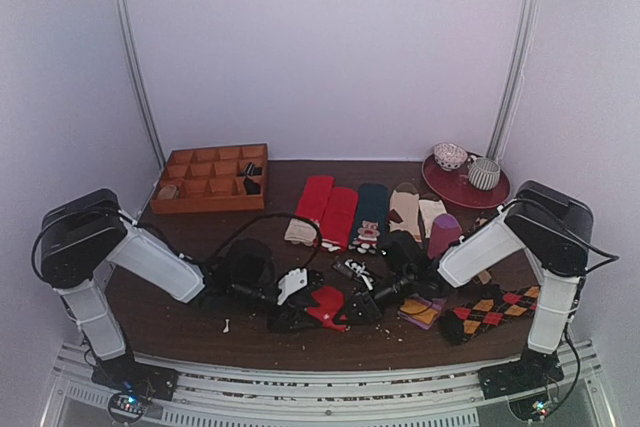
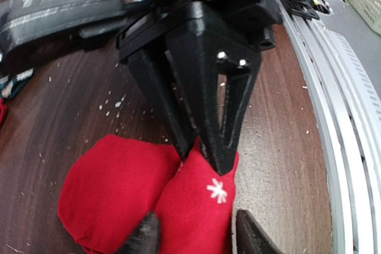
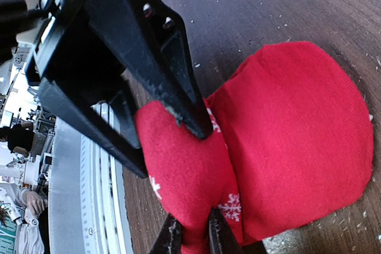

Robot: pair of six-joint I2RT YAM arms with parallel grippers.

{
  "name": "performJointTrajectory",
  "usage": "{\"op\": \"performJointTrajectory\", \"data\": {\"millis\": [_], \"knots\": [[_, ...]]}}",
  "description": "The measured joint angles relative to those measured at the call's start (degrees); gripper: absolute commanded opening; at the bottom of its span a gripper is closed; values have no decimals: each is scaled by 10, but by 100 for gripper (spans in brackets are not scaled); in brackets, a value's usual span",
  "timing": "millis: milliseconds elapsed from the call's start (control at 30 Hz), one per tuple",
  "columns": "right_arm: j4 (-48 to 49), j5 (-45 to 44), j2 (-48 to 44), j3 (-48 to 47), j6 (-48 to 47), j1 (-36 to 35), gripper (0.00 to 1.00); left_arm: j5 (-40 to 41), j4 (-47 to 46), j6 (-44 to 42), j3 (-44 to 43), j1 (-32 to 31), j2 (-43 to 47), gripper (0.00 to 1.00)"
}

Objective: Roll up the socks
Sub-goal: Roll a pair of socks at the center of the board.

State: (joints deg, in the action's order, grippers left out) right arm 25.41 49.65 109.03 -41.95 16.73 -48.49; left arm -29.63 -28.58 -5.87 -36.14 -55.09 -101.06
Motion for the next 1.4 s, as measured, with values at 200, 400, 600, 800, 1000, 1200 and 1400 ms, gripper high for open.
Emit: {"op": "performJointTrajectory", "data": {"millis": [200, 400, 600, 800, 1000, 1200, 1400], "knots": [[-5, 0, 0, -2, 0, 0, 20, -4, -6, 10, 0, 2, -12, 0], [-35, -20, -30, -7, -3, 0, 54, -2, -13, 43, 6, 2, -12, 0], [-92, -184, -130, 38, -41, -8, 64, 7, -58, 117, 40, 0, -13, 0], [-79, -318, -183, 64, -153, -84, 72, 8, -131, 181, 75, 0, -23, 0], [25, -352, -190, 113, -269, -158, 74, 7, -155, 209, 89, 0, -23, 0], [66, -327, -156, 92, -315, -156, 74, 7, -161, 212, 93, 0, -23, 0], [73, -309, -115, 68, -332, -156, 65, 7, -164, 212, 95, 0, -23, 0]]}}
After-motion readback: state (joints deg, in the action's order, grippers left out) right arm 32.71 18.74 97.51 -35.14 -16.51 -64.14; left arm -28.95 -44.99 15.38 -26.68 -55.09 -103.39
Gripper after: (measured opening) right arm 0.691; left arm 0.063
